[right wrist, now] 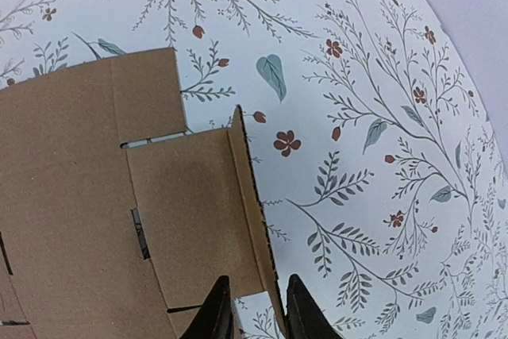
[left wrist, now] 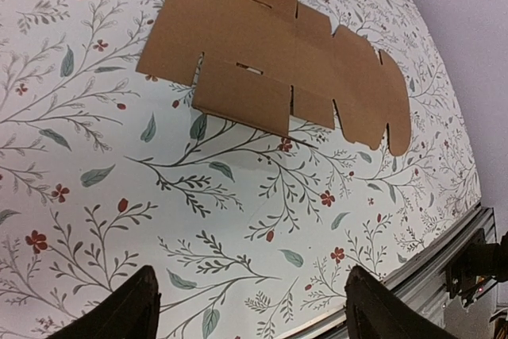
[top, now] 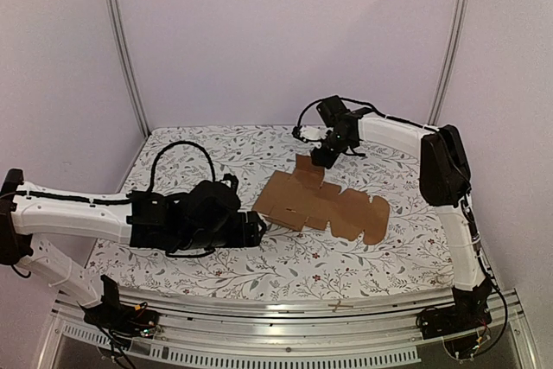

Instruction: Fold the paper box

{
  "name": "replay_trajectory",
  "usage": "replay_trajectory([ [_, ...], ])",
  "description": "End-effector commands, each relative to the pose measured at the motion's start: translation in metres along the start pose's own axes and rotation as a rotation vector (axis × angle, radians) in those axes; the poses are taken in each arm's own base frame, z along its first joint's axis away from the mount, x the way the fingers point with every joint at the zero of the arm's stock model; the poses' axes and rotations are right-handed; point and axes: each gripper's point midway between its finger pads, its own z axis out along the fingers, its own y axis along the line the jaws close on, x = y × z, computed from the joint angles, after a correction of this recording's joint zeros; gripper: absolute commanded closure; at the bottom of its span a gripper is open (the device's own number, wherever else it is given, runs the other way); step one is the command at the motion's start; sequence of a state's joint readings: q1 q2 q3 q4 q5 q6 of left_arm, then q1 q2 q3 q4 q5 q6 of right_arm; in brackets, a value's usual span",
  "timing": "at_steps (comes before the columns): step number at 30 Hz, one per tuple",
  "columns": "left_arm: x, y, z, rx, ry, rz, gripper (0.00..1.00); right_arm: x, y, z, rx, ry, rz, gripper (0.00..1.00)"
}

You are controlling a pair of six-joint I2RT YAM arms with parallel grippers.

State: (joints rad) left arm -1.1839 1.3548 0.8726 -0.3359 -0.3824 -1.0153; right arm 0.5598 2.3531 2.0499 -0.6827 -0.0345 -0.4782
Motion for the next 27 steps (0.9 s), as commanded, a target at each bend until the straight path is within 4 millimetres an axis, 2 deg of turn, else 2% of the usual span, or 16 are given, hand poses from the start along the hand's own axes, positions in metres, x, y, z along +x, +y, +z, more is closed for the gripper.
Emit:
replay_trajectory([
  [1, 0.003, 0.002, -0.003, -0.017, -0.005, 0.012, 0.20, 0.010, -0.003, 0.006, -0.025, 0.026, 0.054, 0.86],
  [4, 0.002, 0.004, -0.004, -0.021, -0.015, 0.013, 0.20, 0.028, 0.001, 0.005, -0.049, 0.065, 0.095, 1.00],
  [7, 0.001, 0.009, -0.005, -0.029, -0.034, 0.002, 0.20, 0.046, 0.002, -0.010, -0.028, 0.110, 0.133, 1.00],
  [8, 0.000, 0.012, -0.006, -0.034, -0.045, -0.004, 0.20, 0.051, -0.004, -0.022, 0.018, 0.123, 0.147, 1.00],
  [10, -0.002, 0.019, -0.006, -0.053, -0.075, -0.025, 0.17, 0.072, -0.012, -0.041, 0.096, 0.174, 0.244, 1.00],
  [11, -0.005, 0.022, -0.006, -0.063, -0.092, -0.033, 0.14, 0.084, -0.007, -0.047, 0.086, 0.191, 0.315, 1.00],
  [12, -0.007, 0.024, -0.007, -0.072, -0.110, -0.038, 0.12, 0.084, -0.002, -0.068, 0.072, 0.163, 0.362, 1.00],
  [14, -0.015, 0.030, -0.007, -0.104, -0.145, -0.039, 0.10, 0.097, 0.016, -0.091, 0.032, 0.164, 0.448, 1.00],
  [15, -0.018, 0.031, -0.004, -0.119, -0.154, -0.038, 0.09, 0.095, 0.025, -0.108, 0.000, 0.140, 0.485, 0.99],
  [16, -0.021, 0.033, 0.000, -0.129, -0.150, -0.043, 0.09, 0.103, 0.034, -0.116, -0.024, 0.152, 0.508, 0.95],
  [17, -0.023, 0.033, 0.005, -0.127, -0.132, -0.055, 0.09, 0.107, 0.039, -0.126, -0.030, 0.147, 0.542, 0.87],
  [18, -0.020, 0.027, 0.012, -0.099, -0.090, -0.067, 0.10, 0.111, 0.044, -0.133, -0.040, 0.148, 0.570, 0.79],
  [20, -0.017, 0.013, 0.025, -0.064, -0.036, -0.076, 0.12, 0.108, 0.058, -0.158, -0.108, 0.111, 0.568, 0.70],
  [22, -0.009, 0.005, 0.035, -0.070, 0.023, -0.065, 0.14, 0.110, 0.069, -0.182, -0.151, 0.114, 0.552, 0.66],
  [27, 0.015, 0.000, 0.057, -0.106, 0.131, -0.102, 0.19, 0.117, 0.079, -0.208, -0.167, 0.075, 0.444, 0.61],
])
